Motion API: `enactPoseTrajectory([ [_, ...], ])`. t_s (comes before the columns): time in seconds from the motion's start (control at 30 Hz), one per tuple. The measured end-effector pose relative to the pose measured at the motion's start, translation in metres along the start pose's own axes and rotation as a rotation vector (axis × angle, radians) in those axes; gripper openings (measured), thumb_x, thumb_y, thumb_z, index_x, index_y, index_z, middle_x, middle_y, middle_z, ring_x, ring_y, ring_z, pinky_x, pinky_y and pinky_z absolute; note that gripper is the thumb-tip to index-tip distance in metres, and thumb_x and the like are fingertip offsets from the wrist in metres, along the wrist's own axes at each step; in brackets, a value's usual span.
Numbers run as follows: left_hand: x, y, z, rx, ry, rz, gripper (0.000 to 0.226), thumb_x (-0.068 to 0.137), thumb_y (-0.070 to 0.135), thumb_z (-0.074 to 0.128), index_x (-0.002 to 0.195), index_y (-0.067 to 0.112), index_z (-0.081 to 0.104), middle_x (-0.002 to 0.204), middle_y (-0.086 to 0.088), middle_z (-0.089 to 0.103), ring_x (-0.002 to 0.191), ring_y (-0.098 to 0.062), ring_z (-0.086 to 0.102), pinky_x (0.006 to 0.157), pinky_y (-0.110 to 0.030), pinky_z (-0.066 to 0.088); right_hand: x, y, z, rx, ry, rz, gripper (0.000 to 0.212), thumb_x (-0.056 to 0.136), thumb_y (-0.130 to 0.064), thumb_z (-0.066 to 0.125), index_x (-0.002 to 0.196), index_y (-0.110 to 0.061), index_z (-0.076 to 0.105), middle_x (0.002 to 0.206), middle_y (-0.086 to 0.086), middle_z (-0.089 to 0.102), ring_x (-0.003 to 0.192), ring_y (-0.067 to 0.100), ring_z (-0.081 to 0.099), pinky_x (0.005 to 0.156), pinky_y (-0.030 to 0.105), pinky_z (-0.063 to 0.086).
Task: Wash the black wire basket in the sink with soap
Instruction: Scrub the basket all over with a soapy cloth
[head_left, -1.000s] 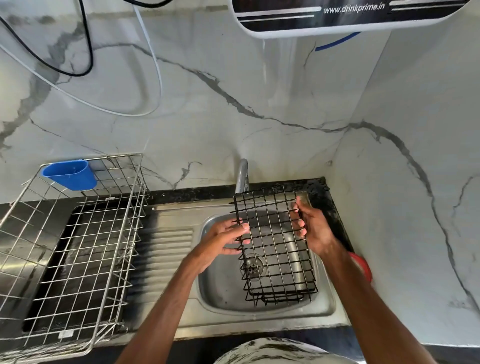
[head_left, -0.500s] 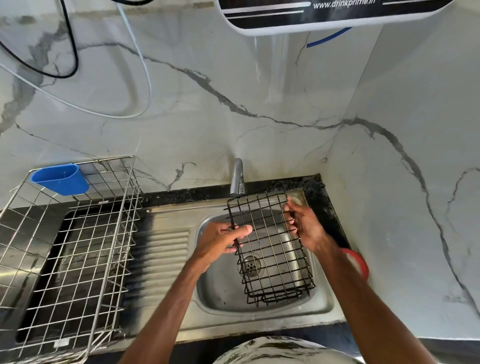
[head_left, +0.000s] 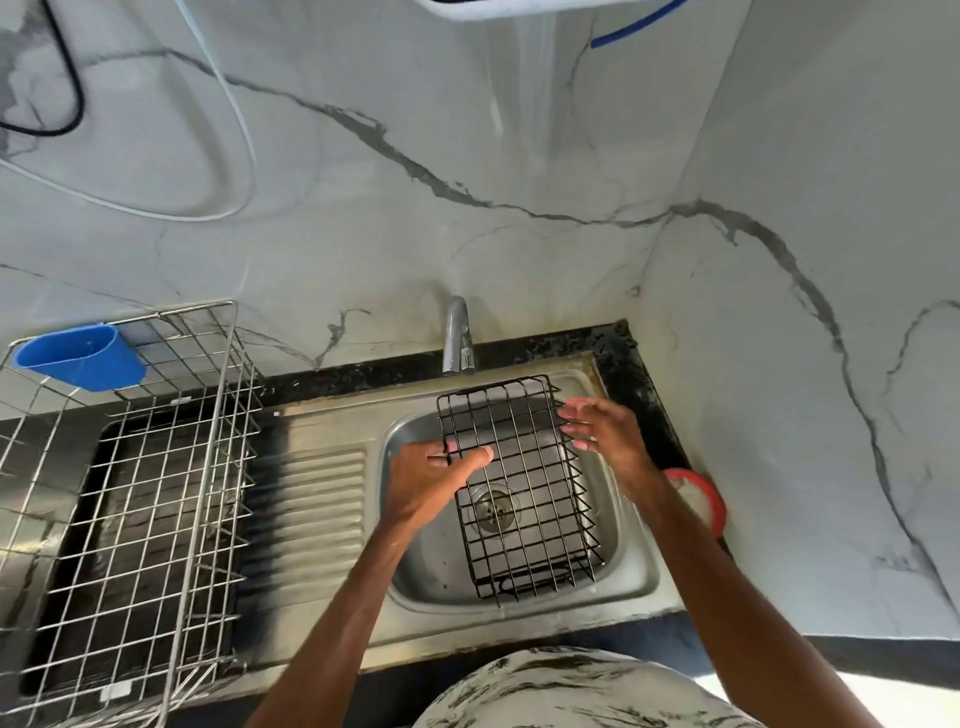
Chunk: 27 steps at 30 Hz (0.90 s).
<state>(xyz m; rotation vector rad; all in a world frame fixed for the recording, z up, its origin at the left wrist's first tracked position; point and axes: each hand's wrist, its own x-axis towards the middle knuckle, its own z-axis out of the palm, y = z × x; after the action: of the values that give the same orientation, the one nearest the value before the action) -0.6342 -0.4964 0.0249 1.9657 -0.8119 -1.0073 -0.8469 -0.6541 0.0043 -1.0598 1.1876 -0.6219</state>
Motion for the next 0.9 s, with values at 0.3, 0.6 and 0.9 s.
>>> enactPoseTrajectory([
  [0.3, 0.004, -0.005, 0.026, 0.053, 0.062, -0.008, 0.044, 0.067, 0.062, 0.089, 0.073, 0.022, 0.072, 0.068, 0.003, 0.075, 0.079, -0.032, 0.076, 0.072, -0.050, 0.065, -0.029, 0.058, -0.079, -0.625, 0.489, -0.011, 0.026, 0.086, 0.000, 0.059, 0.097, -0.014, 0.078, 0.099, 0.004, 0.076, 0.093, 0.020, 0.070, 0.089, 0.028, 0.052],
  [0.6, 0.014, -0.007, 0.038, 0.000, 0.070, -0.154, 0.056, 0.067, 0.059, 0.090, 0.099, 0.016, 0.076, 0.067, 0.011, 0.076, 0.067, -0.011, 0.077, 0.071, -0.038, 0.066, -0.015, 0.130, -0.126, -0.908, 0.346, 0.154, 0.048, 0.092, -0.016, 0.069, 0.136, -0.001, 0.058, 0.143, 0.020, 0.054, 0.131, 0.036, 0.051, 0.109, 0.039, 0.039],
  [0.9, 0.018, -0.019, 0.030, -0.050, 0.105, -0.182, 0.077, 0.067, 0.059, 0.090, 0.116, 0.001, 0.073, 0.089, -0.002, 0.080, 0.070, -0.012, 0.078, 0.060, -0.029, 0.063, 0.017, 0.151, -0.139, -1.116, 0.286, 0.172, 0.058, 0.070, -0.024, 0.089, 0.121, -0.002, 0.070, 0.128, 0.021, 0.066, 0.125, 0.041, 0.056, 0.112, 0.046, 0.039],
])
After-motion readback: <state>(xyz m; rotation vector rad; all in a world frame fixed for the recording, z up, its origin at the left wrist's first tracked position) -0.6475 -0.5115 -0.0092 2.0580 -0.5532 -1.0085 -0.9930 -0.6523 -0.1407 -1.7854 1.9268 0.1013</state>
